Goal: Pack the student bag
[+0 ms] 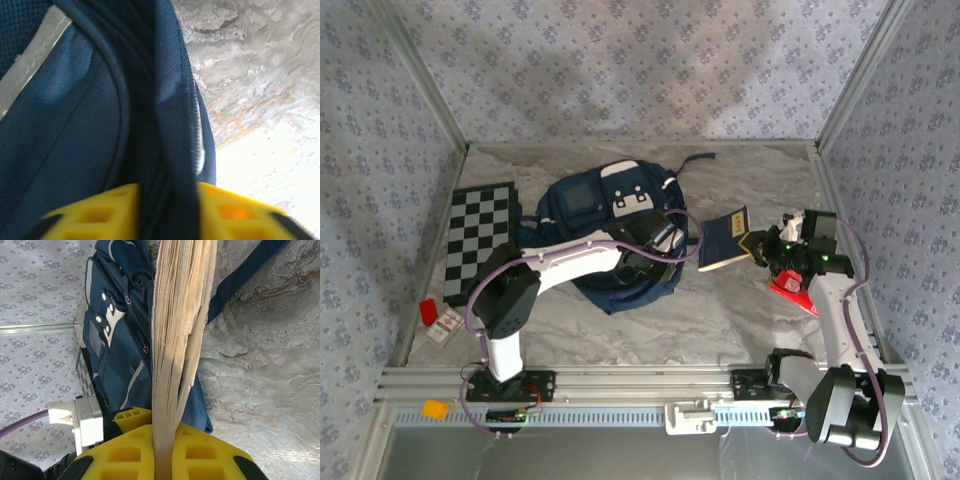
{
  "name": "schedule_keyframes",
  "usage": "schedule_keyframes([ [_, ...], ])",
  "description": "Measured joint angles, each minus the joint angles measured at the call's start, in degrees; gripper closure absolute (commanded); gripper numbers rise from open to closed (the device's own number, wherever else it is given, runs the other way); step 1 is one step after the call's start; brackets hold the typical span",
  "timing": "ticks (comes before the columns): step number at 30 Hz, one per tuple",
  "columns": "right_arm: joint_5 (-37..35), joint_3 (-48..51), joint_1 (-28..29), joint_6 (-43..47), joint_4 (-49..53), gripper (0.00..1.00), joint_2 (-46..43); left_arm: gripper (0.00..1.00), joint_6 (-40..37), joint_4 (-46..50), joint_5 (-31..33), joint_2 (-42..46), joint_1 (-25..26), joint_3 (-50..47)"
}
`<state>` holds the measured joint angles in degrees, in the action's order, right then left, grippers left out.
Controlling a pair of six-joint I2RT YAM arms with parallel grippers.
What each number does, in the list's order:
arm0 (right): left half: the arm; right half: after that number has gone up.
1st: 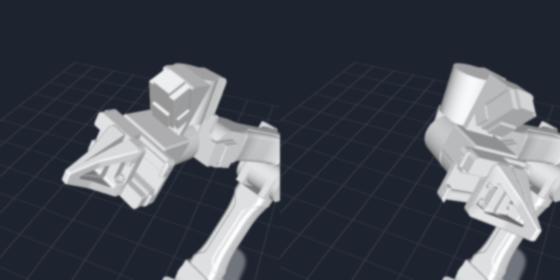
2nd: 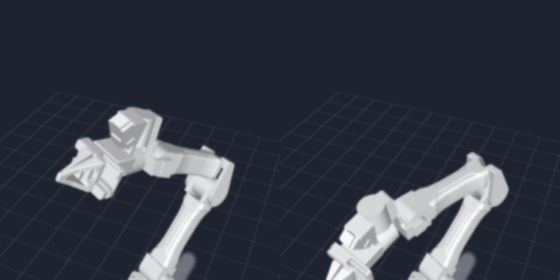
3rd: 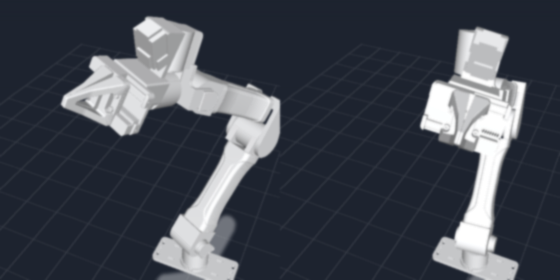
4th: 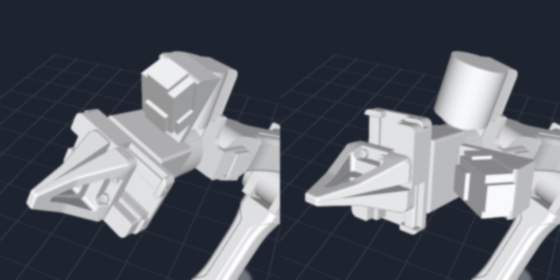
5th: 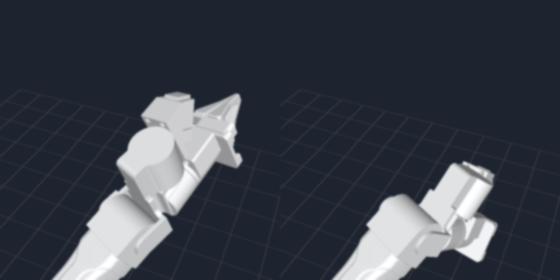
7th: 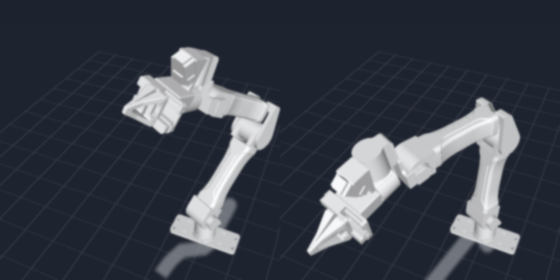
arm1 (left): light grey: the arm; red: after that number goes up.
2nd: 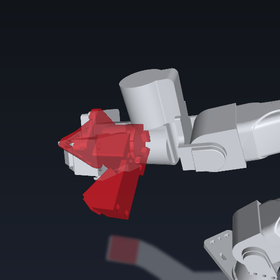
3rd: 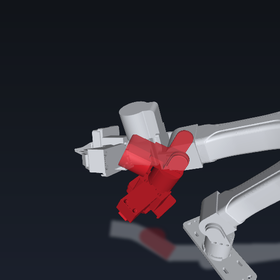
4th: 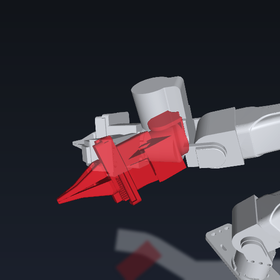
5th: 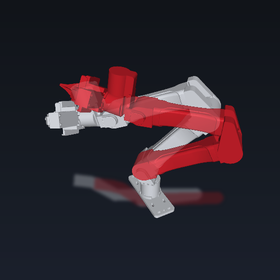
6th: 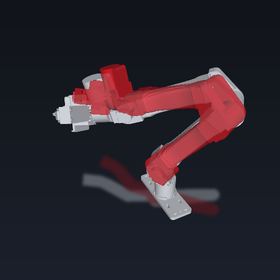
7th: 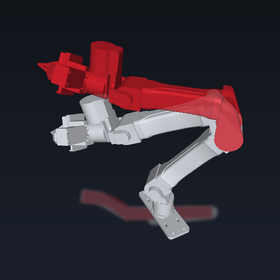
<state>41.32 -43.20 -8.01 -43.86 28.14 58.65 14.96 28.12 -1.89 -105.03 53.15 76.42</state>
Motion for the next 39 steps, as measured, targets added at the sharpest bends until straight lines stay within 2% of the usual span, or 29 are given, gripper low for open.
schedule_keyframes([
  [3,0.3,0.2,0.0,0.3,0.0,1.00,0.0,0.96,-0.4,0.3,0.5,0.0,-0.3,0.3],
  [5,0.7,0.2,0.0,0.7,0.0,1.00,0.1,1.00,-0.8,0.9,0.7,0.0,-0.6,0.9],
  [14,4.2,-0.2,1.1,4.2,2.3,1.00,0.5,1.00,-1.7,6.6,4.8,4.9,-1.7,7.2],
  [18,4.6,-0.8,5.6,4.5,3.3,1.00,0.6,1.00,-1.9,8.0,6.5,8.1,-4.4,13.5],
  [21,4.3,-1.4,11.3,3.9,2.1,1.00,1.0,1.00,-2.4,8.1,7.5,9.1,-6.0,17.5],
  [26,1.4,-1.4,22.4,-0.3,-6.1,1.00,4.2,1.00,-2.8,9.5,8.0,9.1,-6.3,21.3],
  [31,-4.4,-2.2,31.7,-2.3,-17.0,1.00,13.0,1.00,-2.8,10.4,8.2,9.0,-6.3,22.8],
  [34,-7.9,-2.7,34.6,-3.2,-24.2,1.00,18.5,1.00,-2.6,10.3,8.2,9.0,-6.3,22.8],
  [39,-13.8,-4.7,36.3,-5.1,-36.3,0.97,28.2,1.00,-1.8,10.3,7.9,9.0,-6.3,22.8],
])
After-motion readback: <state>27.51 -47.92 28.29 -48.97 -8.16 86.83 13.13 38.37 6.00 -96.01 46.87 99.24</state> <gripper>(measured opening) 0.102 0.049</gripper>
